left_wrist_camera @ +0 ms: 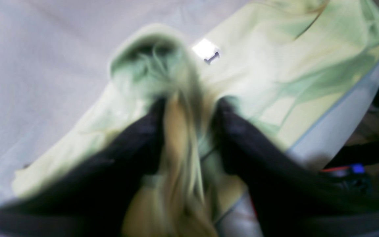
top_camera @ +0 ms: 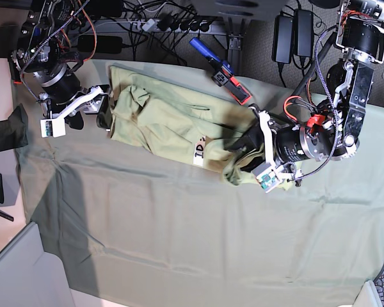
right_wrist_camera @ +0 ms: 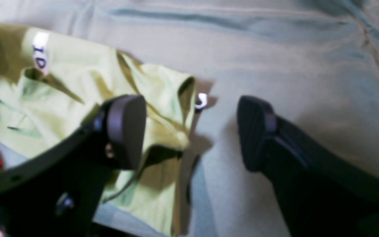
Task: Fold the T-shirt properly
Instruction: 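Grasp the strip's end with left gripper and fold it toward the right gripper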
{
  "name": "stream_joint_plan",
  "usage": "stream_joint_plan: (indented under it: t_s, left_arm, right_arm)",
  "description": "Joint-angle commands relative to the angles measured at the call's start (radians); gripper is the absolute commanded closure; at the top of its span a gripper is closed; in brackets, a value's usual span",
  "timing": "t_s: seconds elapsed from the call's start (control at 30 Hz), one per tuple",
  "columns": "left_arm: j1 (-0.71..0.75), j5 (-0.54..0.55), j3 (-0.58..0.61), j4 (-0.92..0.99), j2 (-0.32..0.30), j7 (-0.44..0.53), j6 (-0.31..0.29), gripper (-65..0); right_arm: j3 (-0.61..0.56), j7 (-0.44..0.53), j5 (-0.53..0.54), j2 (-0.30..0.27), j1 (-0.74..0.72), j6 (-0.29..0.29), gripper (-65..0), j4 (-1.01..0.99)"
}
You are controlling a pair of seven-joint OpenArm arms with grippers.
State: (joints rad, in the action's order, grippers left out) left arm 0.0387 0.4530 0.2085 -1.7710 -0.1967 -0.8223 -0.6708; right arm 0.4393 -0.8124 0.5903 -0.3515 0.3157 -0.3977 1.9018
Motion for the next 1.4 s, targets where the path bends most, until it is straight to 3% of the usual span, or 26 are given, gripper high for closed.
stream_joint_plan:
  t_s: [0.0, 0.17, 0.37, 0.57, 0.6, 0.7, 0.73, 0.83, 0.9, 1.03, 1.2, 1.37]
  left_arm:
    - [-0.013, 0.045, -0.004, -0.014, 0.0, 0.008, 0.013, -38.4]
    - [-0.014, 0.206, -0.004, -0.028, 0.003, -0.014, 0.012, -38.7]
    - [-0.024, 0.209, -0.038, -0.119, 0.002, -0.012, -0.006, -38.6]
    - [-0.025, 0.161, -0.219, -0.109, 0.001, 0.038, -0.006, -37.9]
    - [-0.025, 0.145, -0.241, -0.089, -0.003, 0.054, -0.006, -34.0]
    - [-0.024, 0.134, -0.269, 0.0, -0.003, 0.096, -0.007, -5.8]
    - [-0.024, 0.134, -0.266, 0.029, -0.002, 0.106, -0.008, 0.0]
    - [-0.024, 0.121, -0.243, 0.098, 0.001, 0.117, -0.027, 0.0]
    - [-0.024, 0.092, -0.223, 0.136, 0.004, 0.121, -0.027, 0.0]
    - [-0.018, 0.082, -0.196, 0.2, 0.021, 0.137, -0.027, 0.0]
    - [-0.002, 0.172, -0.12, 0.2, 0.079, 0.068, -0.027, 0.0]
    - [-0.003, 0.1, 0.002, 0.2, 0.119, 0.069, -0.027, 0.0]
  right_arm:
    - [0.009, 0.023, 0.012, -0.014, -0.007, -0.048, -43.2, 0.016]
    - [0.009, 0.028, 0.012, -0.014, -0.008, -0.048, -43.2, 0.016]
    - [0.009, 0.027, 0.011, -0.014, -0.008, -0.048, -43.2, 0.016]
    - [0.009, 0.026, 0.003, -0.014, -0.007, -0.048, -43.2, 0.016]
    - [0.009, 0.026, 0.004, -0.014, -0.007, -0.048, -43.2, 0.016]
    - [0.009, 0.027, 0.007, -0.014, -0.008, -0.048, -43.2, 0.016]
    - [0.009, 0.027, 0.013, -0.014, -0.008, -0.048, -43.1, 0.016]
    - [0.009, 0.027, 0.016, -0.014, -0.007, -0.048, -42.8, 0.016]
    - [0.009, 0.027, 0.016, -0.014, -0.007, -0.048, -33.8, 0.016]
    - [0.009, 0.027, 0.016, -0.014, -0.008, -0.048, -0.4, 0.016]
    - [0.009, 0.029, 0.016, -0.014, -0.008, -0.048, 0.0, 0.016]
    - [0.009, 0.031, 0.004, -0.014, -0.008, -0.048, 0.0, 0.016]
